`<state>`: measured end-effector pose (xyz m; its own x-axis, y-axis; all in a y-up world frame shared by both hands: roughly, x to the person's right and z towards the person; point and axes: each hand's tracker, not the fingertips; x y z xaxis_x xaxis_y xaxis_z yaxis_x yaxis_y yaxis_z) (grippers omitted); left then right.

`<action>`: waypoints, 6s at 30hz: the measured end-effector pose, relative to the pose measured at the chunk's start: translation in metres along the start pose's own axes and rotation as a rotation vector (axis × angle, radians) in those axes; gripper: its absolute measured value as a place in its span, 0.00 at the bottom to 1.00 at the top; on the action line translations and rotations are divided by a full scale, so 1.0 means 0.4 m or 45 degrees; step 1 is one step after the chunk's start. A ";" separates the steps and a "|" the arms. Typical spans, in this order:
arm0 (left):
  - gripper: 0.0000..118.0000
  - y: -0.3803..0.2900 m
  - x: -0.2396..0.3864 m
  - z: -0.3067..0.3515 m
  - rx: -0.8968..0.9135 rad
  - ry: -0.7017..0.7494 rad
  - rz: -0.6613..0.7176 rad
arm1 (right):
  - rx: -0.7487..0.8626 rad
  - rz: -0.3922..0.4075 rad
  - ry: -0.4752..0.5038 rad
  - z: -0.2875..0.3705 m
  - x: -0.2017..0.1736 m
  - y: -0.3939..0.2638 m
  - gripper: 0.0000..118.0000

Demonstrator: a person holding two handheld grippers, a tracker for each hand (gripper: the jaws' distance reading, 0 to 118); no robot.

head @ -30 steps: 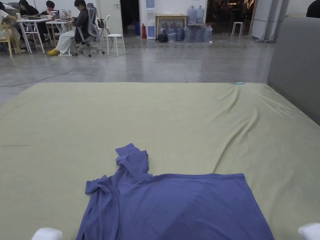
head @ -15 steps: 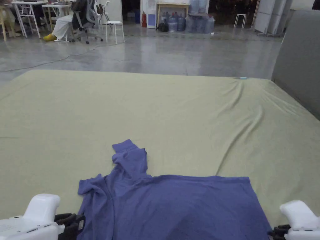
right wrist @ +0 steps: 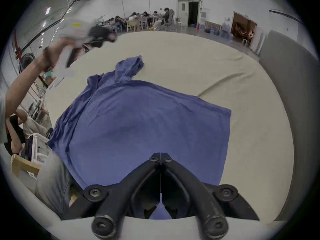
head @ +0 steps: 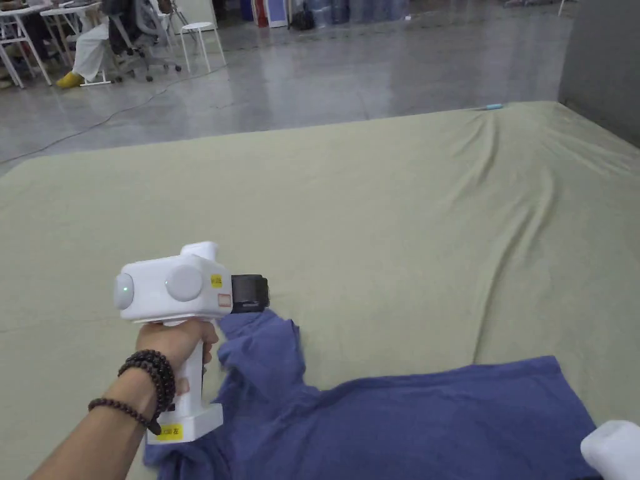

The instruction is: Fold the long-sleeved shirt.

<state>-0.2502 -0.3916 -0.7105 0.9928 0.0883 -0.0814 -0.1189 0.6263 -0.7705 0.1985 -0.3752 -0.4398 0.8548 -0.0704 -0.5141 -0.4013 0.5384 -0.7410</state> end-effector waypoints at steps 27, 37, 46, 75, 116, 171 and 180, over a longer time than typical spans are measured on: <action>0.00 -0.147 -0.024 0.497 0.161 -0.244 -0.181 | 0.046 0.004 -0.053 0.128 0.007 -0.054 0.00; 0.00 -0.598 -0.029 0.703 0.006 -0.244 -0.158 | 0.135 0.076 -0.065 0.207 -0.066 -0.073 0.00; 0.00 -0.810 -0.083 0.555 -0.390 -0.252 -0.008 | 0.140 0.082 -0.098 0.225 -0.078 -0.087 0.00; 0.21 -0.305 -0.127 0.306 0.016 -0.063 0.044 | 0.136 -0.022 -0.114 0.190 -0.032 -0.068 0.00; 0.01 -0.367 -0.089 0.238 -0.131 -0.044 0.009 | -0.291 -0.355 -0.403 -0.378 0.347 0.343 0.04; 0.00 -0.855 -0.292 0.780 -0.016 -0.414 0.423 | 0.229 -0.042 -0.138 0.326 -0.091 -0.179 0.00; 0.98 -0.959 -0.362 0.553 -0.238 -0.795 0.766 | 0.176 -0.035 -0.137 0.309 -0.113 -0.197 0.00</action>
<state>-0.3521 -0.4734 -0.2633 0.5660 0.8026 -0.1884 -0.5587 0.2053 -0.8036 0.2322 -0.3107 -0.3049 0.8982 -0.0008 -0.4396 -0.3342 0.6484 -0.6840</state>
